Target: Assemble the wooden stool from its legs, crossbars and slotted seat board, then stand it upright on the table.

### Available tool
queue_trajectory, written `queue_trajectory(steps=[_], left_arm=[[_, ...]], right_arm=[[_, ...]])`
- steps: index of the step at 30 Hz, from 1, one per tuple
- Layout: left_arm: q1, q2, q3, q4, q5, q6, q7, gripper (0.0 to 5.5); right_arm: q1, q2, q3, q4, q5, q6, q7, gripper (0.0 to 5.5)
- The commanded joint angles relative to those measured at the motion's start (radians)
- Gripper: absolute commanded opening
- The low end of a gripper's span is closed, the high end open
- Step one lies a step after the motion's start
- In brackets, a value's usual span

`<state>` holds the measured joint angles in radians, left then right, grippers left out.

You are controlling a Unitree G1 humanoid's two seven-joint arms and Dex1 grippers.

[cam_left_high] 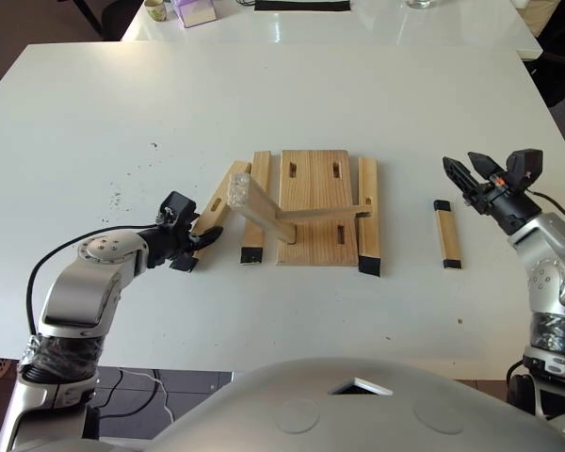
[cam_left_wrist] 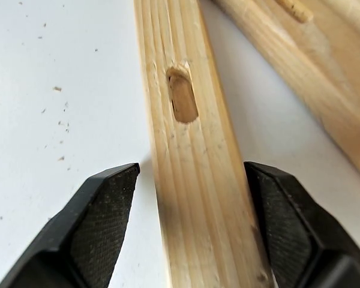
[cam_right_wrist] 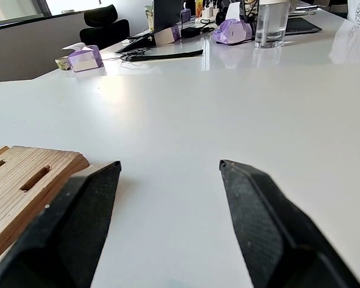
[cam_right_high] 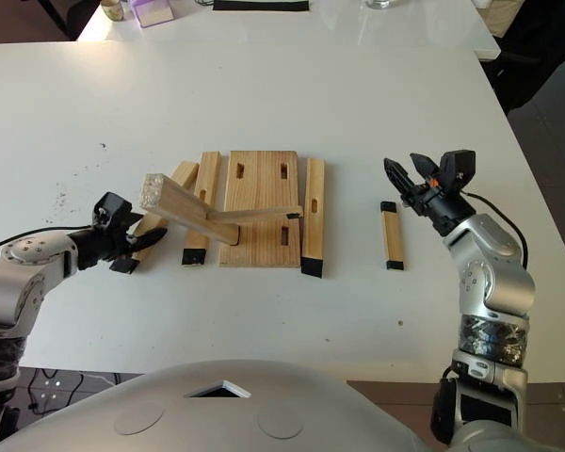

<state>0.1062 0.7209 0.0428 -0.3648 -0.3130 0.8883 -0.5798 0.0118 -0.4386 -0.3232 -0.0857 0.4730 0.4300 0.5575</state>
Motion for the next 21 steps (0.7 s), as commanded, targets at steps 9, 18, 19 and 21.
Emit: queue_trajectory(steps=[9,18,19,21], left_arm=[[0.117,0.123,-0.022,-0.021,0.002,0.059,-0.067,2.11],[-0.598,-0.111,0.289,0.241,-0.16,0.002,0.161,2.07],[-0.692,-0.145,0.329,0.247,-0.209,-0.01,0.183,2.07],[-0.811,-0.201,0.379,0.219,-0.331,-0.016,0.174,2.07]], right_arm=[[0.001,0.03,-0.019,-0.041,0.0,-0.009,-0.08,3.02],[-0.375,-0.08,0.133,0.005,-0.217,-0.018,-0.201,3.02],[-0.45,-0.089,0.175,0.022,-0.264,-0.043,-0.2,3.02],[-0.603,-0.077,0.215,0.084,-0.316,-0.087,-0.215,3.02]])
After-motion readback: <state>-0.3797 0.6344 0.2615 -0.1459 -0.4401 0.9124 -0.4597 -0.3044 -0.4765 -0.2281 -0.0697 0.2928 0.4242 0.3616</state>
